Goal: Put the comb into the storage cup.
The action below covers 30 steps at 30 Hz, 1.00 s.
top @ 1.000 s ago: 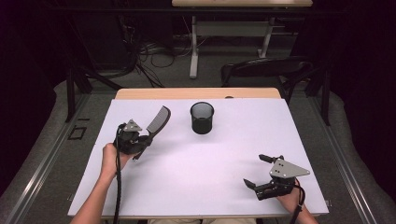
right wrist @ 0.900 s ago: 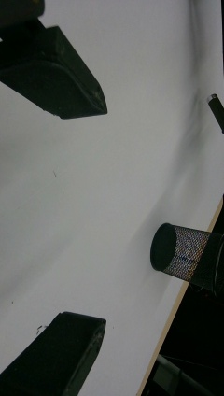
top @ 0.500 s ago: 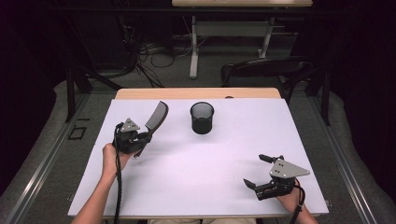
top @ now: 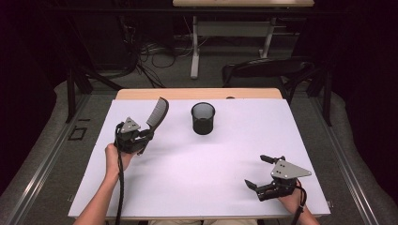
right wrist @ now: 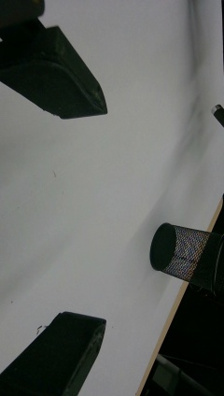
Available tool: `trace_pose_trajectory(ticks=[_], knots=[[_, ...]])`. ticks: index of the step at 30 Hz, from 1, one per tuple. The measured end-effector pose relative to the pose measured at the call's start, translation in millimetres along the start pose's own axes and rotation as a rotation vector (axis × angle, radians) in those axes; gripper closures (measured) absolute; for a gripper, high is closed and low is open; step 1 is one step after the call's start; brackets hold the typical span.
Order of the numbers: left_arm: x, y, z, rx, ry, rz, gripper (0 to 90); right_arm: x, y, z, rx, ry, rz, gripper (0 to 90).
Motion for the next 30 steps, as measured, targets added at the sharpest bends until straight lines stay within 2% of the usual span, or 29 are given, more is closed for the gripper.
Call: trace_pose_trajectory(ticks=[16,24,30], knots=[[0.6,-3.7,-8.0,0.017,-0.079,0.013,72.6,-0.7,0.0,0.1,-0.001,0.001,0.001,0.3],[0.0,-5.3,-11.2,0.016,-0.088,0.024,72.6,-0.7,0.9,-0.1,-0.009,0.0,0.0,0.3],[1.4,-5.7,-14.2,0.028,-0.112,0.031,72.6,-0.5,0.0,0.4,-0.006,0.001,0.0,0.3]])
Point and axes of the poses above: each handheld gripper's, and its own axes: x roughly backward along the jaws, z roughly out of its underside, y roughly to its left, the point moved 2 cm from there along -x, roughly forward along the jaws, and after that the axes turned 8 degrees about x, right-handed, at the moved point
